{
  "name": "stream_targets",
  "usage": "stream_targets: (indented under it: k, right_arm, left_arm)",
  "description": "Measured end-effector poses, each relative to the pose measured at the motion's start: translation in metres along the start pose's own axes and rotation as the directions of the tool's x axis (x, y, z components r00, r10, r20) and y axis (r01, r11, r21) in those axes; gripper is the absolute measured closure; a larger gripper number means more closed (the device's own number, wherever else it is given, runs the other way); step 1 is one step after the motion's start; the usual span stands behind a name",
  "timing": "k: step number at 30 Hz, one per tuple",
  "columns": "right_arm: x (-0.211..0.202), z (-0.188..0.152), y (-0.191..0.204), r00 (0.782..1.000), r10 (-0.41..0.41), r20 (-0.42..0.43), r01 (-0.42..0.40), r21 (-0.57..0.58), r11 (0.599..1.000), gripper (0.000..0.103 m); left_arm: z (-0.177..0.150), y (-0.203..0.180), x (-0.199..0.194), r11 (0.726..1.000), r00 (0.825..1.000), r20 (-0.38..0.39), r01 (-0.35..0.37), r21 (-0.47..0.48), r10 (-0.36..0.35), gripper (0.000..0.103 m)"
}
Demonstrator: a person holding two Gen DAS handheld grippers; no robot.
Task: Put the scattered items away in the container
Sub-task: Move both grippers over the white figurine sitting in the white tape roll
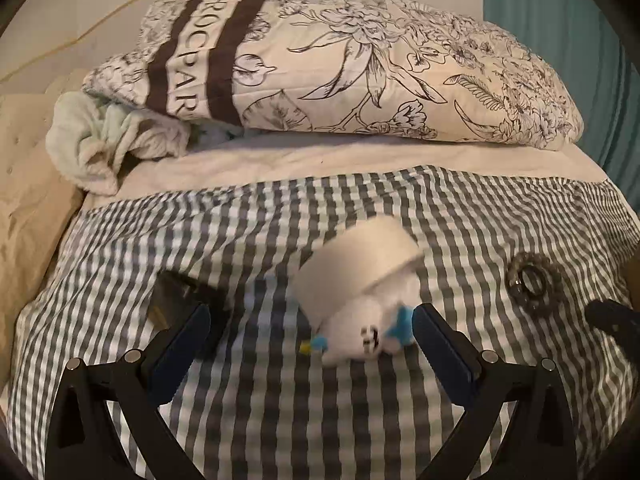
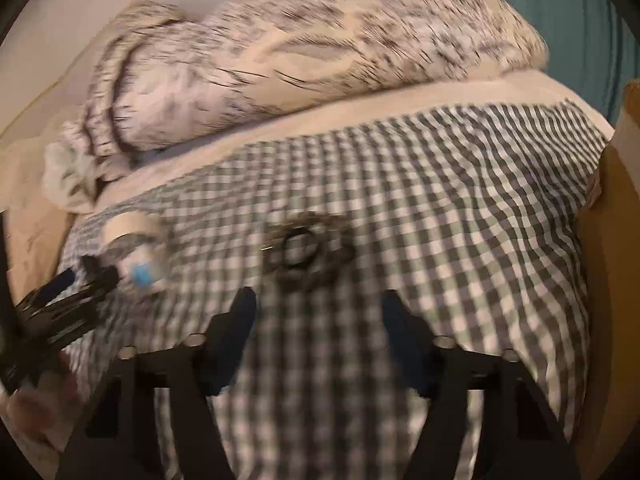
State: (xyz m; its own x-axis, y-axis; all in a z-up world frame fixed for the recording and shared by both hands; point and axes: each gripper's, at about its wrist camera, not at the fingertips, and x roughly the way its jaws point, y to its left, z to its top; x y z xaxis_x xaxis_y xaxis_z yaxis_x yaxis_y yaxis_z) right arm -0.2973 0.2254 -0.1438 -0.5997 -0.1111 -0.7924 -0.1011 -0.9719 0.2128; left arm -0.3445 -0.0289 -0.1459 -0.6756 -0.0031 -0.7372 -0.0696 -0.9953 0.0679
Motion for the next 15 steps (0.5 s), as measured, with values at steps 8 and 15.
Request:
stream_targets:
  k: [8, 15]
  right_arm:
    - [0.042, 0.029, -0.022, 0.998, -0.039, -0.043, 0.042, 0.063, 0.997, 0.054]
    - [0.073, 0.029, -0.003, 0.977, -0.209, -0.032, 0.206, -0.087, 0.975, 0.064]
  left_arm:
    - [0.016, -0.004, 0.027, 1.000, 1.000, 0.013, 0.018, -0.016, -0.018, 0.000]
    - [0.015, 0.003, 0.024, 0.995, 0.997, 0.032, 0.079, -0.066, -0.077, 0.021]
